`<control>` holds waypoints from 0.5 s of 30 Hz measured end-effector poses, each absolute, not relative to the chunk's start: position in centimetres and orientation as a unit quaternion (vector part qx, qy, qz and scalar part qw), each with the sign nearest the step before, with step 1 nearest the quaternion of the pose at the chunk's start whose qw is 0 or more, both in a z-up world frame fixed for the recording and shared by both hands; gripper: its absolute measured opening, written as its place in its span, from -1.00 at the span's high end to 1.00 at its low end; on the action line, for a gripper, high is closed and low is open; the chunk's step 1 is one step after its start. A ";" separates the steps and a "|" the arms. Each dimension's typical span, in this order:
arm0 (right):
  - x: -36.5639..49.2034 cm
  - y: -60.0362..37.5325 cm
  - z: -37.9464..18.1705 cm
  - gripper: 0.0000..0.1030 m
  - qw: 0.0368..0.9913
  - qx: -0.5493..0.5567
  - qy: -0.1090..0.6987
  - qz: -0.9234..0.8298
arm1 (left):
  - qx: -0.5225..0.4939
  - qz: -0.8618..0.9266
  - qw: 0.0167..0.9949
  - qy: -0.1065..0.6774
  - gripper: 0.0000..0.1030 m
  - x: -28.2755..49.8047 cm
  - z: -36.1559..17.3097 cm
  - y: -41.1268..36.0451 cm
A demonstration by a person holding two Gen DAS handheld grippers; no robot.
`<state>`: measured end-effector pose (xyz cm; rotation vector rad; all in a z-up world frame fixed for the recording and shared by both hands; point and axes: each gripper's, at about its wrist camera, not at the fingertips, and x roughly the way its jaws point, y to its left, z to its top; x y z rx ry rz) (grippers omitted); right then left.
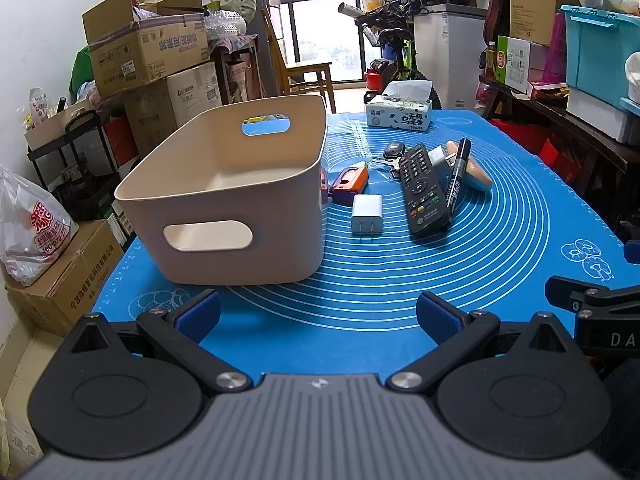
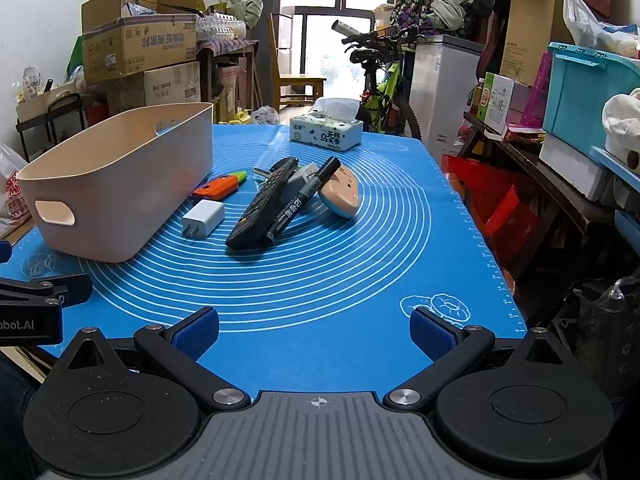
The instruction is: Organize rigid objects
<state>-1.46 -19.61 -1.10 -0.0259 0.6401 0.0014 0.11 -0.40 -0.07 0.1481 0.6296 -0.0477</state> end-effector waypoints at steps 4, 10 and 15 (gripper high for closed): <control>-1.5 -19.5 -1.1 -0.95 0.949 -0.013 0.315 0.001 | 0.074 -0.023 0.948 0.309 -0.99 0.1 -0.1 -0.5; -1.5 -19.6 -1.1 -0.95 0.949 -0.013 0.314 -0.001 | 0.074 -0.023 0.948 0.309 -0.99 0.1 0.0 -0.5; -1.5 -19.6 -1.0 -0.95 0.949 -0.014 0.315 -0.001 | 0.074 -0.023 0.948 0.309 -0.99 0.1 0.0 -0.5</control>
